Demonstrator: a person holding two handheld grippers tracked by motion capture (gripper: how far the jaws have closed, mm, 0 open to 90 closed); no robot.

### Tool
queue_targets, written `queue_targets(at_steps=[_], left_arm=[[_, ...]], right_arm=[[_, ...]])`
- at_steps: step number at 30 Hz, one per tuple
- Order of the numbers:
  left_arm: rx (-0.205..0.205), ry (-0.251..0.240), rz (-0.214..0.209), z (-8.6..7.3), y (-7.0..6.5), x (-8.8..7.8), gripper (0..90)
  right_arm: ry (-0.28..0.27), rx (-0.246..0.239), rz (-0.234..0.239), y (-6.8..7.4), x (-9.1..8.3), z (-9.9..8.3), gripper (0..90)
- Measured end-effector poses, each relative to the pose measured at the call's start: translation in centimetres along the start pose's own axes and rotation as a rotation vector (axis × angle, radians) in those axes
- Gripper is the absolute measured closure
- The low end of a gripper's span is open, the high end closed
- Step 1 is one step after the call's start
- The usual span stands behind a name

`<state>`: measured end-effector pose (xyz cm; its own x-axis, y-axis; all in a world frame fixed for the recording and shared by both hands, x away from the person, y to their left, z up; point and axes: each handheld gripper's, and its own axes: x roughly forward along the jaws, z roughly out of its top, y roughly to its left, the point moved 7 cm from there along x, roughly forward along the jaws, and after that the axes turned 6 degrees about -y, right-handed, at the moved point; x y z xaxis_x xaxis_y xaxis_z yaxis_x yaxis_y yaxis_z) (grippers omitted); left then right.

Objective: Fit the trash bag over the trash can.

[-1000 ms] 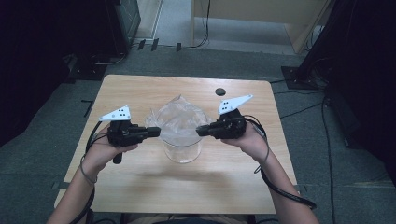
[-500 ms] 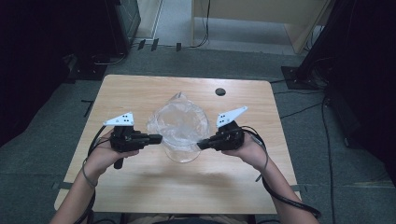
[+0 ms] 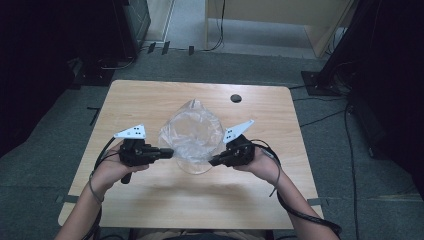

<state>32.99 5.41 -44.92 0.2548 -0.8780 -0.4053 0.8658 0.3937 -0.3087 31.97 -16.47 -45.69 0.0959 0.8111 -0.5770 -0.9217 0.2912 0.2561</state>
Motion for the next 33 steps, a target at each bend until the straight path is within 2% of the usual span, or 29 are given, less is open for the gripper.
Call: queue_targets(at_steps=[3,6,10,11,14,18,22,25,29,32,33], left_arm=[[-0.013,0.0,0.006,-0.3,0.4,0.4,88.5],[-0.006,-0.006,0.019,-0.4,0.6,0.5,87.4],[-0.021,0.016,0.033,-1.1,1.1,1.0,85.8],[-0.012,0.025,0.04,-1.2,1.2,1.1,85.6],[-0.009,0.049,0.062,-1.7,1.5,1.5,83.8],[-0.036,0.034,0.061,-1.7,1.8,1.3,78.4],[-0.067,-0.014,0.038,-0.8,1.4,0.2,68.2],[-0.055,-0.039,0.044,-0.2,1.3,-0.6,63.2],[-0.054,-0.068,0.036,0.3,1.3,-1.4,56.1],[-0.052,-0.086,0.051,0.7,1.3,-1.9,56.0],[-0.052,-0.086,0.051,0.7,1.3,-1.9,55.9]], right_arm=[[0.014,0.004,-0.012,-0.4,0.4,-0.4,88.9],[0.011,0.013,-0.019,-0.9,0.6,-0.7,88.7],[0.009,0.025,-0.019,-1.4,0.8,-1.1,88.7],[0.01,0.027,-0.017,-1.5,0.9,-1.2,88.7],[0.053,0.019,-0.044,-1.8,1.5,-1.9,88.0],[0.063,0.018,-0.041,-2.0,1.5,-2.2,80.5],[0.012,0.011,0.006,-1.5,0.0,-1.4,65.7],[-0.021,0.003,0.02,-1.2,-1.3,-0.7,58.9],[-0.072,-0.02,0.002,-1.2,-3.1,0.3,55.9],[-0.127,-0.015,-0.019,-1.4,-4.2,1.0,57.5],[-0.127,-0.015,-0.019,-1.4,-4.2,1.0,57.5]])
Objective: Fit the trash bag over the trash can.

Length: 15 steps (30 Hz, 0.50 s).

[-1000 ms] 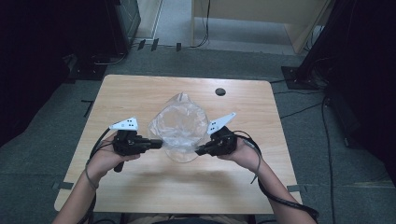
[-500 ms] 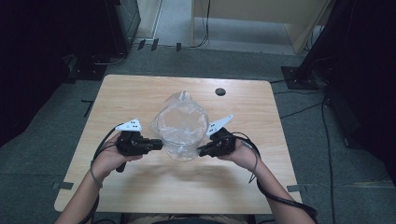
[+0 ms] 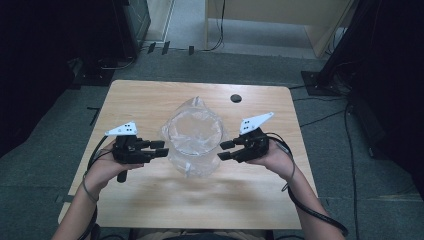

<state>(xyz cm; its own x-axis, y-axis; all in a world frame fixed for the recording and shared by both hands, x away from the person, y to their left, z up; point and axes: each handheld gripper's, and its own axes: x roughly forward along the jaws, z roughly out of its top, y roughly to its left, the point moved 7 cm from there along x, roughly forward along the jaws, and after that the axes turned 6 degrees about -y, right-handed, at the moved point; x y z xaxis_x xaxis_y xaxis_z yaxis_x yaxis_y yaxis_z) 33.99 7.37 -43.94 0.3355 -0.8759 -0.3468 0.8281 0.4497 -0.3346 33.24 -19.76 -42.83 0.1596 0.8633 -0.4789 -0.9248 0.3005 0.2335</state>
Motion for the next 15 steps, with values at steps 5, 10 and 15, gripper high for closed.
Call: queue_targets(at_steps=[5,10,15], left_arm=[[0.023,-0.045,0.037,1.2,0.1,-0.2,54.6],[0.009,-0.037,0.111,1.6,1.1,0.0,51.7],[0.016,-0.028,0.121,2.0,1.6,0.3,49.3]], right_arm=[[-0.084,0.025,-0.065,-0.9,-0.7,0.9,57.1],[-0.114,0.031,-0.103,-1.3,-0.9,1.3,57.2],[-0.114,0.027,-0.119,-1.5,-0.8,1.2,55.4]])
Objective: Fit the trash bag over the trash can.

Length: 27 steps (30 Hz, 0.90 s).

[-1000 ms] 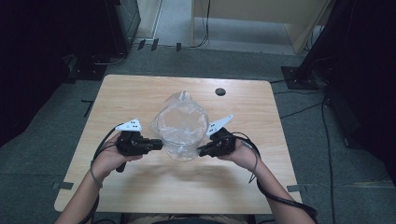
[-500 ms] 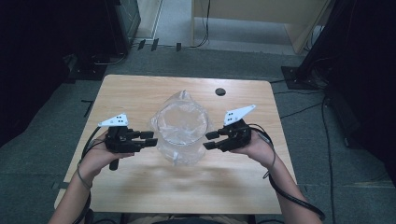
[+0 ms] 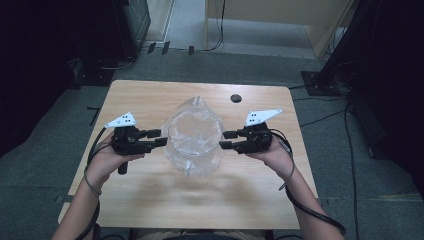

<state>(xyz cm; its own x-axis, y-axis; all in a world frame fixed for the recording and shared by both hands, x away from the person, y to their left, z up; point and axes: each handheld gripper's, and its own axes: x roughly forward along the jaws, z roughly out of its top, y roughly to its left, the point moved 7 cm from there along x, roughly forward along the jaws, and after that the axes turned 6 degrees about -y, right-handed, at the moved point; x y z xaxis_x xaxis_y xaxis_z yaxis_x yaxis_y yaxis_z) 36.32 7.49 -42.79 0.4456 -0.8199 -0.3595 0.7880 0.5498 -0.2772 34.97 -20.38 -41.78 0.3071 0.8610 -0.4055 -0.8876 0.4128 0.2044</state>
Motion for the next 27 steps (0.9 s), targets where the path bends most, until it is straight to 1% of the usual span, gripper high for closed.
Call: queue_targets(at_steps=[1,3,4,5,6,7,8,9,10,11,13,15,17,18,20,21,22,25,26,27], left_arm=[[0.003,0.005,0.004,0.1,0.2,0.1,49.3],[-0.004,0.001,0.011,0.3,0.5,0.2,49.4],[-0.01,-0.013,0.021,0.6,0.7,0.2,50.5],[-0.01,-0.013,0.021,0.6,0.7,0.2,52.6],[-0.076,-0.045,0.033,1.3,1.1,0.5,53.4],[-0.1,-0.052,0.035,1.6,1.2,0.7,53.4],[-0.1,-0.053,0.04,1.8,1.3,0.9,52.8],[-0.085,-0.048,0.047,2.0,1.4,1.2,51.9],[-0.082,-0.045,0.052,2.1,1.5,1.4,51.4],[-0.084,-0.042,0.047,2.2,1.5,1.7,51.0],[-0.108,-0.053,0.03,2.4,1.7,2.3,48.2],[-0.117,-0.055,0.043,2.3,1.9,2.7,46.5],[-0.108,-0.049,0.044,2.0,2.0,3.1,46.4],[-0.102,-0.038,0.042,1.9,1.9,3.2,45.9],[-0.071,-0.036,0.031,1.7,1.9,3.5,45.7],[-0.067,-0.043,0.025,1.7,1.8,3.6,45.6],[-0.072,-0.041,0.018,1.6,1.8,3.7,45.6],[-0.065,-0.025,-0.005,1.3,1.7,4.0,47.0],[-0.065,-0.025,-0.005,1.3,1.7,4.0,47.8],[-0.063,-0.017,-0.017,1.1,1.6,4.1,48.0]], right_arm=[[0.005,-0.001,-0.002,0.0,0.0,-0.1,54.9],[0.007,-0.007,-0.006,-0.1,0.1,-0.1,53.0],[0.007,-0.005,-0.009,-0.1,0.1,-0.1,52.0],[0.003,-0.001,-0.013,-0.1,0.1,-0.1,50.8],[-0.002,0.001,-0.018,-0.2,0.1,-0.1,49.5],[-0.005,0.008,-0.021,-0.2,0.1,0.0,48.9],[-0.011,0.014,-0.026,-0.3,0.1,0.0,48.7],[-0.014,0.016,-0.029,-0.3,0.1,0.1,48.5],[-0.019,0.015,-0.032,-0.3,0.1,0.1,48.1],[-0.021,0.018,-0.034,-0.4,0.0,0.1,47.9],[-0.029,0.022,-0.041,-0.4,0.0,0.1,46.5],[-0.028,0.022,-0.045,-0.5,0.1,0.0,43.8],[-0.025,0.018,-0.043,-0.5,0.3,-0.1,43.5],[-0.021,0.015,-0.044,-0.5,0.3,-0.1,43.2],[-0.018,0.012,-0.044,-0.5,0.4,-0.2,42.6],[-0.016,0.014,-0.045,-0.5,0.5,-0.2,42.0],[-0.012,0.017,-0.05,-0.6,0.5,-0.3,41.7],[-0.002,0.016,-0.052,-0.6,0.6,-0.4,41.2],[0.0,0.012,-0.051,-0.6,0.7,-0.4,40.9],[-0.001,0.013,-0.053,-0.6,0.7,-0.3,40.6]])
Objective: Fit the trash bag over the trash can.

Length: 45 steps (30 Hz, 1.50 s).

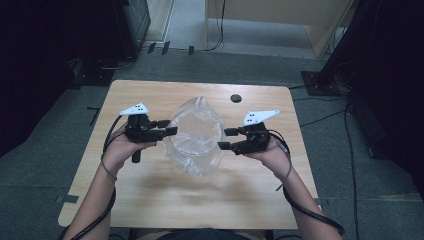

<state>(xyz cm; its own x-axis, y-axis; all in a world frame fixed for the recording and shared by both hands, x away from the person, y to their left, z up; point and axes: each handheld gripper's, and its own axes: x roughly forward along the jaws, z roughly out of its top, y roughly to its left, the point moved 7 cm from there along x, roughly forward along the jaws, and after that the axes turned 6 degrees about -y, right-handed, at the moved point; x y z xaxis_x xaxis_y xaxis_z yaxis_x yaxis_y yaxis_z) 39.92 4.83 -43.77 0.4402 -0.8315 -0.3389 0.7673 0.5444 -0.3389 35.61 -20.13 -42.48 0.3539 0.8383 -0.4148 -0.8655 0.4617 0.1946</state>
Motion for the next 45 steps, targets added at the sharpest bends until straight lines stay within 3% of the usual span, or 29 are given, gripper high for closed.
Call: queue_targets(at_steps=[12,20,23,24,26,30,32,37,39,45], left_arm=[[-0.024,0.005,-0.005,-0.3,-0.3,0.2,48.1],[-0.017,0.015,-0.023,-0.5,-1.1,0.9,47.4],[0.017,0.018,-0.019,-0.3,-1.5,0.9,44.4],[0.03,0.016,-0.01,-0.2,-1.5,0.9,42.2],[0.034,0.014,0.013,0.0,-1.4,0.6,39.7],[0.032,-0.001,0.036,0.7,-1.2,-0.2,37.0],[0.036,-0.009,0.045,0.9,-1.2,-0.6,37.0],[0.02,-0.021,0.044,1.3,-1.0,-1.5,40.5],[-0.001,-0.004,0.046,1.2,-1.0,-1.6,44.4],[0.004,0.025,0.046,0.9,-1.1,-1.4,49.5]], right_arm=[[-0.021,-0.012,0.018,0.3,0.1,0.8,42.4],[-0.06,-0.057,0.011,0.4,0.2,1.8,46.9],[-0.042,-0.064,0.014,0.6,0.2,2.5,52.2],[-0.043,-0.091,0.028,0.7,0.3,2.8,51.0],[-0.021,-0.107,0.046,0.7,0.5,3.3,53.5],[0.011,-0.108,0.012,0.3,1.1,4.1,55.0],[0.03,-0.113,0.018,0.3,1.5,4.4,54.0],[0.077,-0.092,0.039,0.2,2.8,5.2,57.5],[0.101,-0.099,0.039,0.2,3.4,5.5,57.6],[0.158,-0.102,0.052,-0.1,5.1,6.2,61.0]])
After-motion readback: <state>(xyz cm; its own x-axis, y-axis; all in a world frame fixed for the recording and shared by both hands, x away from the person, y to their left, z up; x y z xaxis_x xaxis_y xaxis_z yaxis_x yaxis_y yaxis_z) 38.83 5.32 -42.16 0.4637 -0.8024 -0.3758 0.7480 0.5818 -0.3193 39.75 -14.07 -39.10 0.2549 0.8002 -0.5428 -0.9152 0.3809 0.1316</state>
